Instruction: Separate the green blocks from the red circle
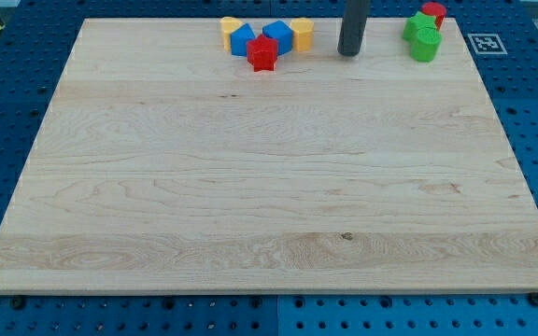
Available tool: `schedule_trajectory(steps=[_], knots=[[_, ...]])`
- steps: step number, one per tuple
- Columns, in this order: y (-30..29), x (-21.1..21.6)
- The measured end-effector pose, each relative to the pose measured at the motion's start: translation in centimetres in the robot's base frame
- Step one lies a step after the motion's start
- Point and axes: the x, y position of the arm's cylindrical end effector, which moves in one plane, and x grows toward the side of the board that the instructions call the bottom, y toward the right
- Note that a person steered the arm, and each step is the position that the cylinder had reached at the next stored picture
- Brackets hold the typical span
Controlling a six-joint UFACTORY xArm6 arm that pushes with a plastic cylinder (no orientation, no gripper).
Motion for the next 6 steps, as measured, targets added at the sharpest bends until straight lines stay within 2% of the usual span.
schedule_trajectory(steps=[1,2,5,6], knots=[[0.0,-4.2],[0.0,-6.1],[6.0,-6.0],[10.0,-6.0]])
